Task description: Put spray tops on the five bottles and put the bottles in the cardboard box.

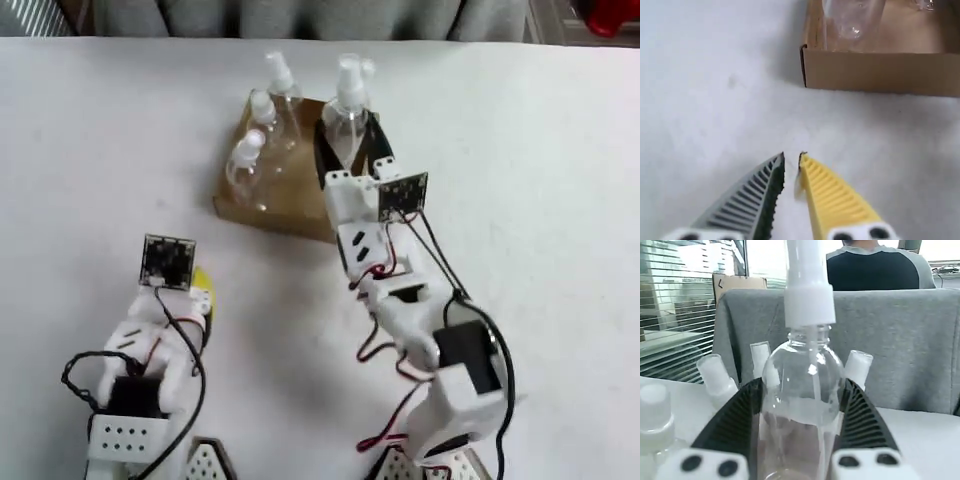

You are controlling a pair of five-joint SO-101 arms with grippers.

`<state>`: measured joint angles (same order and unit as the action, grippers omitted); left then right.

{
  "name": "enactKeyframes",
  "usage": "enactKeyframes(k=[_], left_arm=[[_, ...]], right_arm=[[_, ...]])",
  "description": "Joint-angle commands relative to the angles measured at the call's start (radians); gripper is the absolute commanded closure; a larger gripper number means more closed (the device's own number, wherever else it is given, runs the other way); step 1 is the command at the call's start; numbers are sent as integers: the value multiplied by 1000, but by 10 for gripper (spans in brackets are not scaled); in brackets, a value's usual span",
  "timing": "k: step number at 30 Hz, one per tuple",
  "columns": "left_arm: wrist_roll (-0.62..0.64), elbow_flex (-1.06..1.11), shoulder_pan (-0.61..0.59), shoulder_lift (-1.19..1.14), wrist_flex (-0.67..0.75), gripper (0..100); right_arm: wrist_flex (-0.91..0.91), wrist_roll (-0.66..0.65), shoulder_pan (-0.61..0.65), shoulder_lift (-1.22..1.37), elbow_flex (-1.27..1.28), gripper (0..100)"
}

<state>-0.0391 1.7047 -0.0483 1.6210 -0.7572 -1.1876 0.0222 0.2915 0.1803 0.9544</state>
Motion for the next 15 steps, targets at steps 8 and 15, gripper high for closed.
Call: enactKeyframes(k=[8, 15], left_arm=[[-14, -5, -7, 13, -8, 932], [-14, -5, -4, 13, -8, 932]], right_arm=[[-31, -8, -22, 25, -72, 982], [-27, -8, -22, 18, -63, 982]])
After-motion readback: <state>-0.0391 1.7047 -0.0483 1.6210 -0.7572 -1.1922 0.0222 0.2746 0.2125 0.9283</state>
